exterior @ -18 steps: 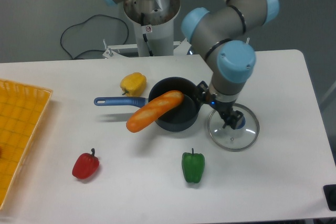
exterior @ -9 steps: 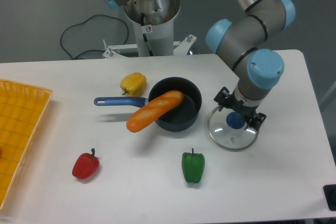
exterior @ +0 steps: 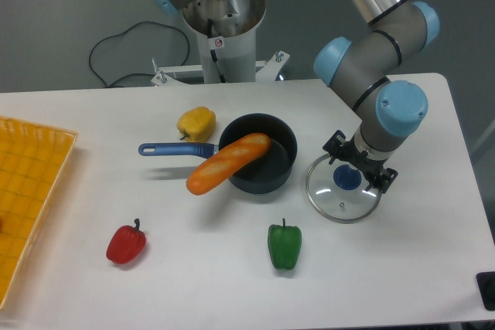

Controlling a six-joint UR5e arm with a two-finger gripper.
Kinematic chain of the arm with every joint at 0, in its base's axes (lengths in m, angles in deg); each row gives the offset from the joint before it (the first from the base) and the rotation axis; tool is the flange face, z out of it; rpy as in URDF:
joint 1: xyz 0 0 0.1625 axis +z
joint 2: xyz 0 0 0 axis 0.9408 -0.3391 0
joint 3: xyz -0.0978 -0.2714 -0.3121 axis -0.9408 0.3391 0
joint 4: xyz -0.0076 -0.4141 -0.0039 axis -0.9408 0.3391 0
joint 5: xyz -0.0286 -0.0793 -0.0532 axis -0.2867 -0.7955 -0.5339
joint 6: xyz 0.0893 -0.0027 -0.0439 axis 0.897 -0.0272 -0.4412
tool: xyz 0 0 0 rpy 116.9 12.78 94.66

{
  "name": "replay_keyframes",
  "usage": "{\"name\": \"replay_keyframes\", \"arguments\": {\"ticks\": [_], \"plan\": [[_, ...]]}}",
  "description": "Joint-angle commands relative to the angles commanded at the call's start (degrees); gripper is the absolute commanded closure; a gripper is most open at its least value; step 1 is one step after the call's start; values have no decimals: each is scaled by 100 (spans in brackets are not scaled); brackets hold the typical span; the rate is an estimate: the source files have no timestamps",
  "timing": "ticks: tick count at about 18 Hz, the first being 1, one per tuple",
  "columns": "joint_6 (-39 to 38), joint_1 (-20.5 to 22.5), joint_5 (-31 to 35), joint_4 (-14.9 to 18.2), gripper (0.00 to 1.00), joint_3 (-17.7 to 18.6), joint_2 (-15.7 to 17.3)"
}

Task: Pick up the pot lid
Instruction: 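Move the gripper to the glass lid and grasp its blue knob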

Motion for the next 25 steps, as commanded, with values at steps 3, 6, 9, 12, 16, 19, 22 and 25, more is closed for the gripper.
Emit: {"name": "replay_keyframes", "arguments": {"ticks": [3, 6, 9, 12, 16, 19, 22, 25], "plan": [[9, 9, 0, -195, 0, 124, 0], [9, 9, 0, -195, 0, 124, 9], [9, 9, -9, -203, 0, 194, 26], [-17, 0, -9, -203, 0, 203, 18], [0, 0, -9, -212, 7, 212, 9], [0, -9, 0, -212, 32, 212, 17], [0, 0, 0, -203, 46, 212, 18], [-26, -18, 9, -203, 58, 194, 26]]}}
